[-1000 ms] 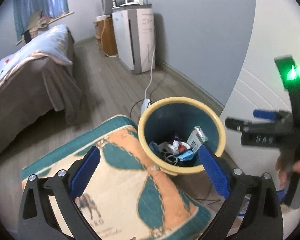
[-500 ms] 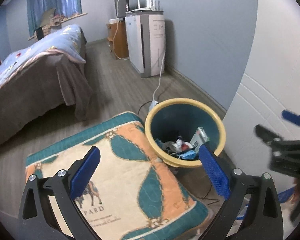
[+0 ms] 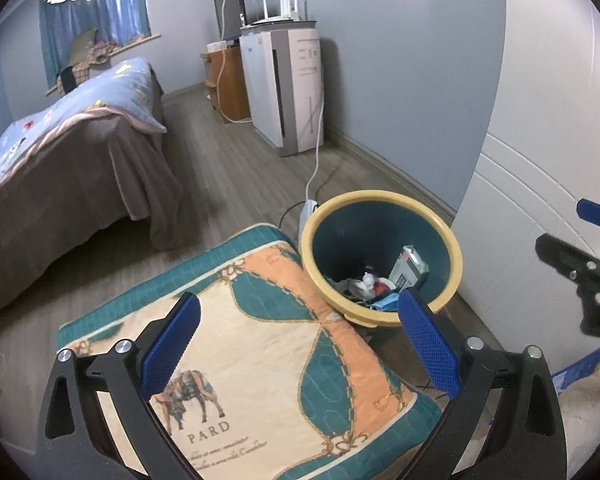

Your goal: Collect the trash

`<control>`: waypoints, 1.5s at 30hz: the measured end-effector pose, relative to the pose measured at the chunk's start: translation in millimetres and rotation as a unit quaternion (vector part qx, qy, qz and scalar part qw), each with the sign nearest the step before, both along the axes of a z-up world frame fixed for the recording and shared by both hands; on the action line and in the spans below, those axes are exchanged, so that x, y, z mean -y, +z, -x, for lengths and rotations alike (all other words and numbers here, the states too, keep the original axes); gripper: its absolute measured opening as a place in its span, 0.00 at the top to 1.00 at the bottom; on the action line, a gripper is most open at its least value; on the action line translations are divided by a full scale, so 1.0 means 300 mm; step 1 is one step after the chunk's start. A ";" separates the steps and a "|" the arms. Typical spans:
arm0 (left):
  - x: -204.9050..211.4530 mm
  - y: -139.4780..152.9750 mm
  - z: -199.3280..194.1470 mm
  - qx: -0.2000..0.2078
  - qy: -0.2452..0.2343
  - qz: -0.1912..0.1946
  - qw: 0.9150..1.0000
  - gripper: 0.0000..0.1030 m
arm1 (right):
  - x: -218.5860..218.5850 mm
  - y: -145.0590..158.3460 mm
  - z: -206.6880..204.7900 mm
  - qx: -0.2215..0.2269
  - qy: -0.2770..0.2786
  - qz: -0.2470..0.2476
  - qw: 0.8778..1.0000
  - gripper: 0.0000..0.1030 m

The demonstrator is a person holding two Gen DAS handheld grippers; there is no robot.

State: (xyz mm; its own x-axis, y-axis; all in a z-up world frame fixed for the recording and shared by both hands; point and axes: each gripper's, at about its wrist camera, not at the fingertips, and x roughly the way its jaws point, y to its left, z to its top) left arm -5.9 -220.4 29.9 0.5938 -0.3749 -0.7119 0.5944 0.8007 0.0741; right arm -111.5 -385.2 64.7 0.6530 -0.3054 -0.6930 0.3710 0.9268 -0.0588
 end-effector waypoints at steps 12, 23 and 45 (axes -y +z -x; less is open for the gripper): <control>-0.018 0.016 0.005 0.003 -0.003 0.004 1.000 0.05 | 0.002 -0.006 0.000 -0.006 -0.011 -0.005 1.000 0.06; -0.028 0.016 0.001 -0.003 -0.002 0.004 1.000 0.05 | -0.013 -0.004 -0.004 -0.010 -0.008 0.002 1.000 0.06; -0.017 0.011 0.005 -0.002 -0.005 0.000 1.000 0.05 | 0.000 -0.012 0.002 -0.012 -0.015 -0.007 1.000 0.06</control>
State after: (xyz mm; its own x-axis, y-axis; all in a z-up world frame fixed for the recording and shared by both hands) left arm -7.4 -215.2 33.1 0.5869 -0.3804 -0.7147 0.6021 0.7952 0.0711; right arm -112.0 -385.3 60.9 0.6273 -0.3148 -0.7123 0.3981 0.9157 -0.0541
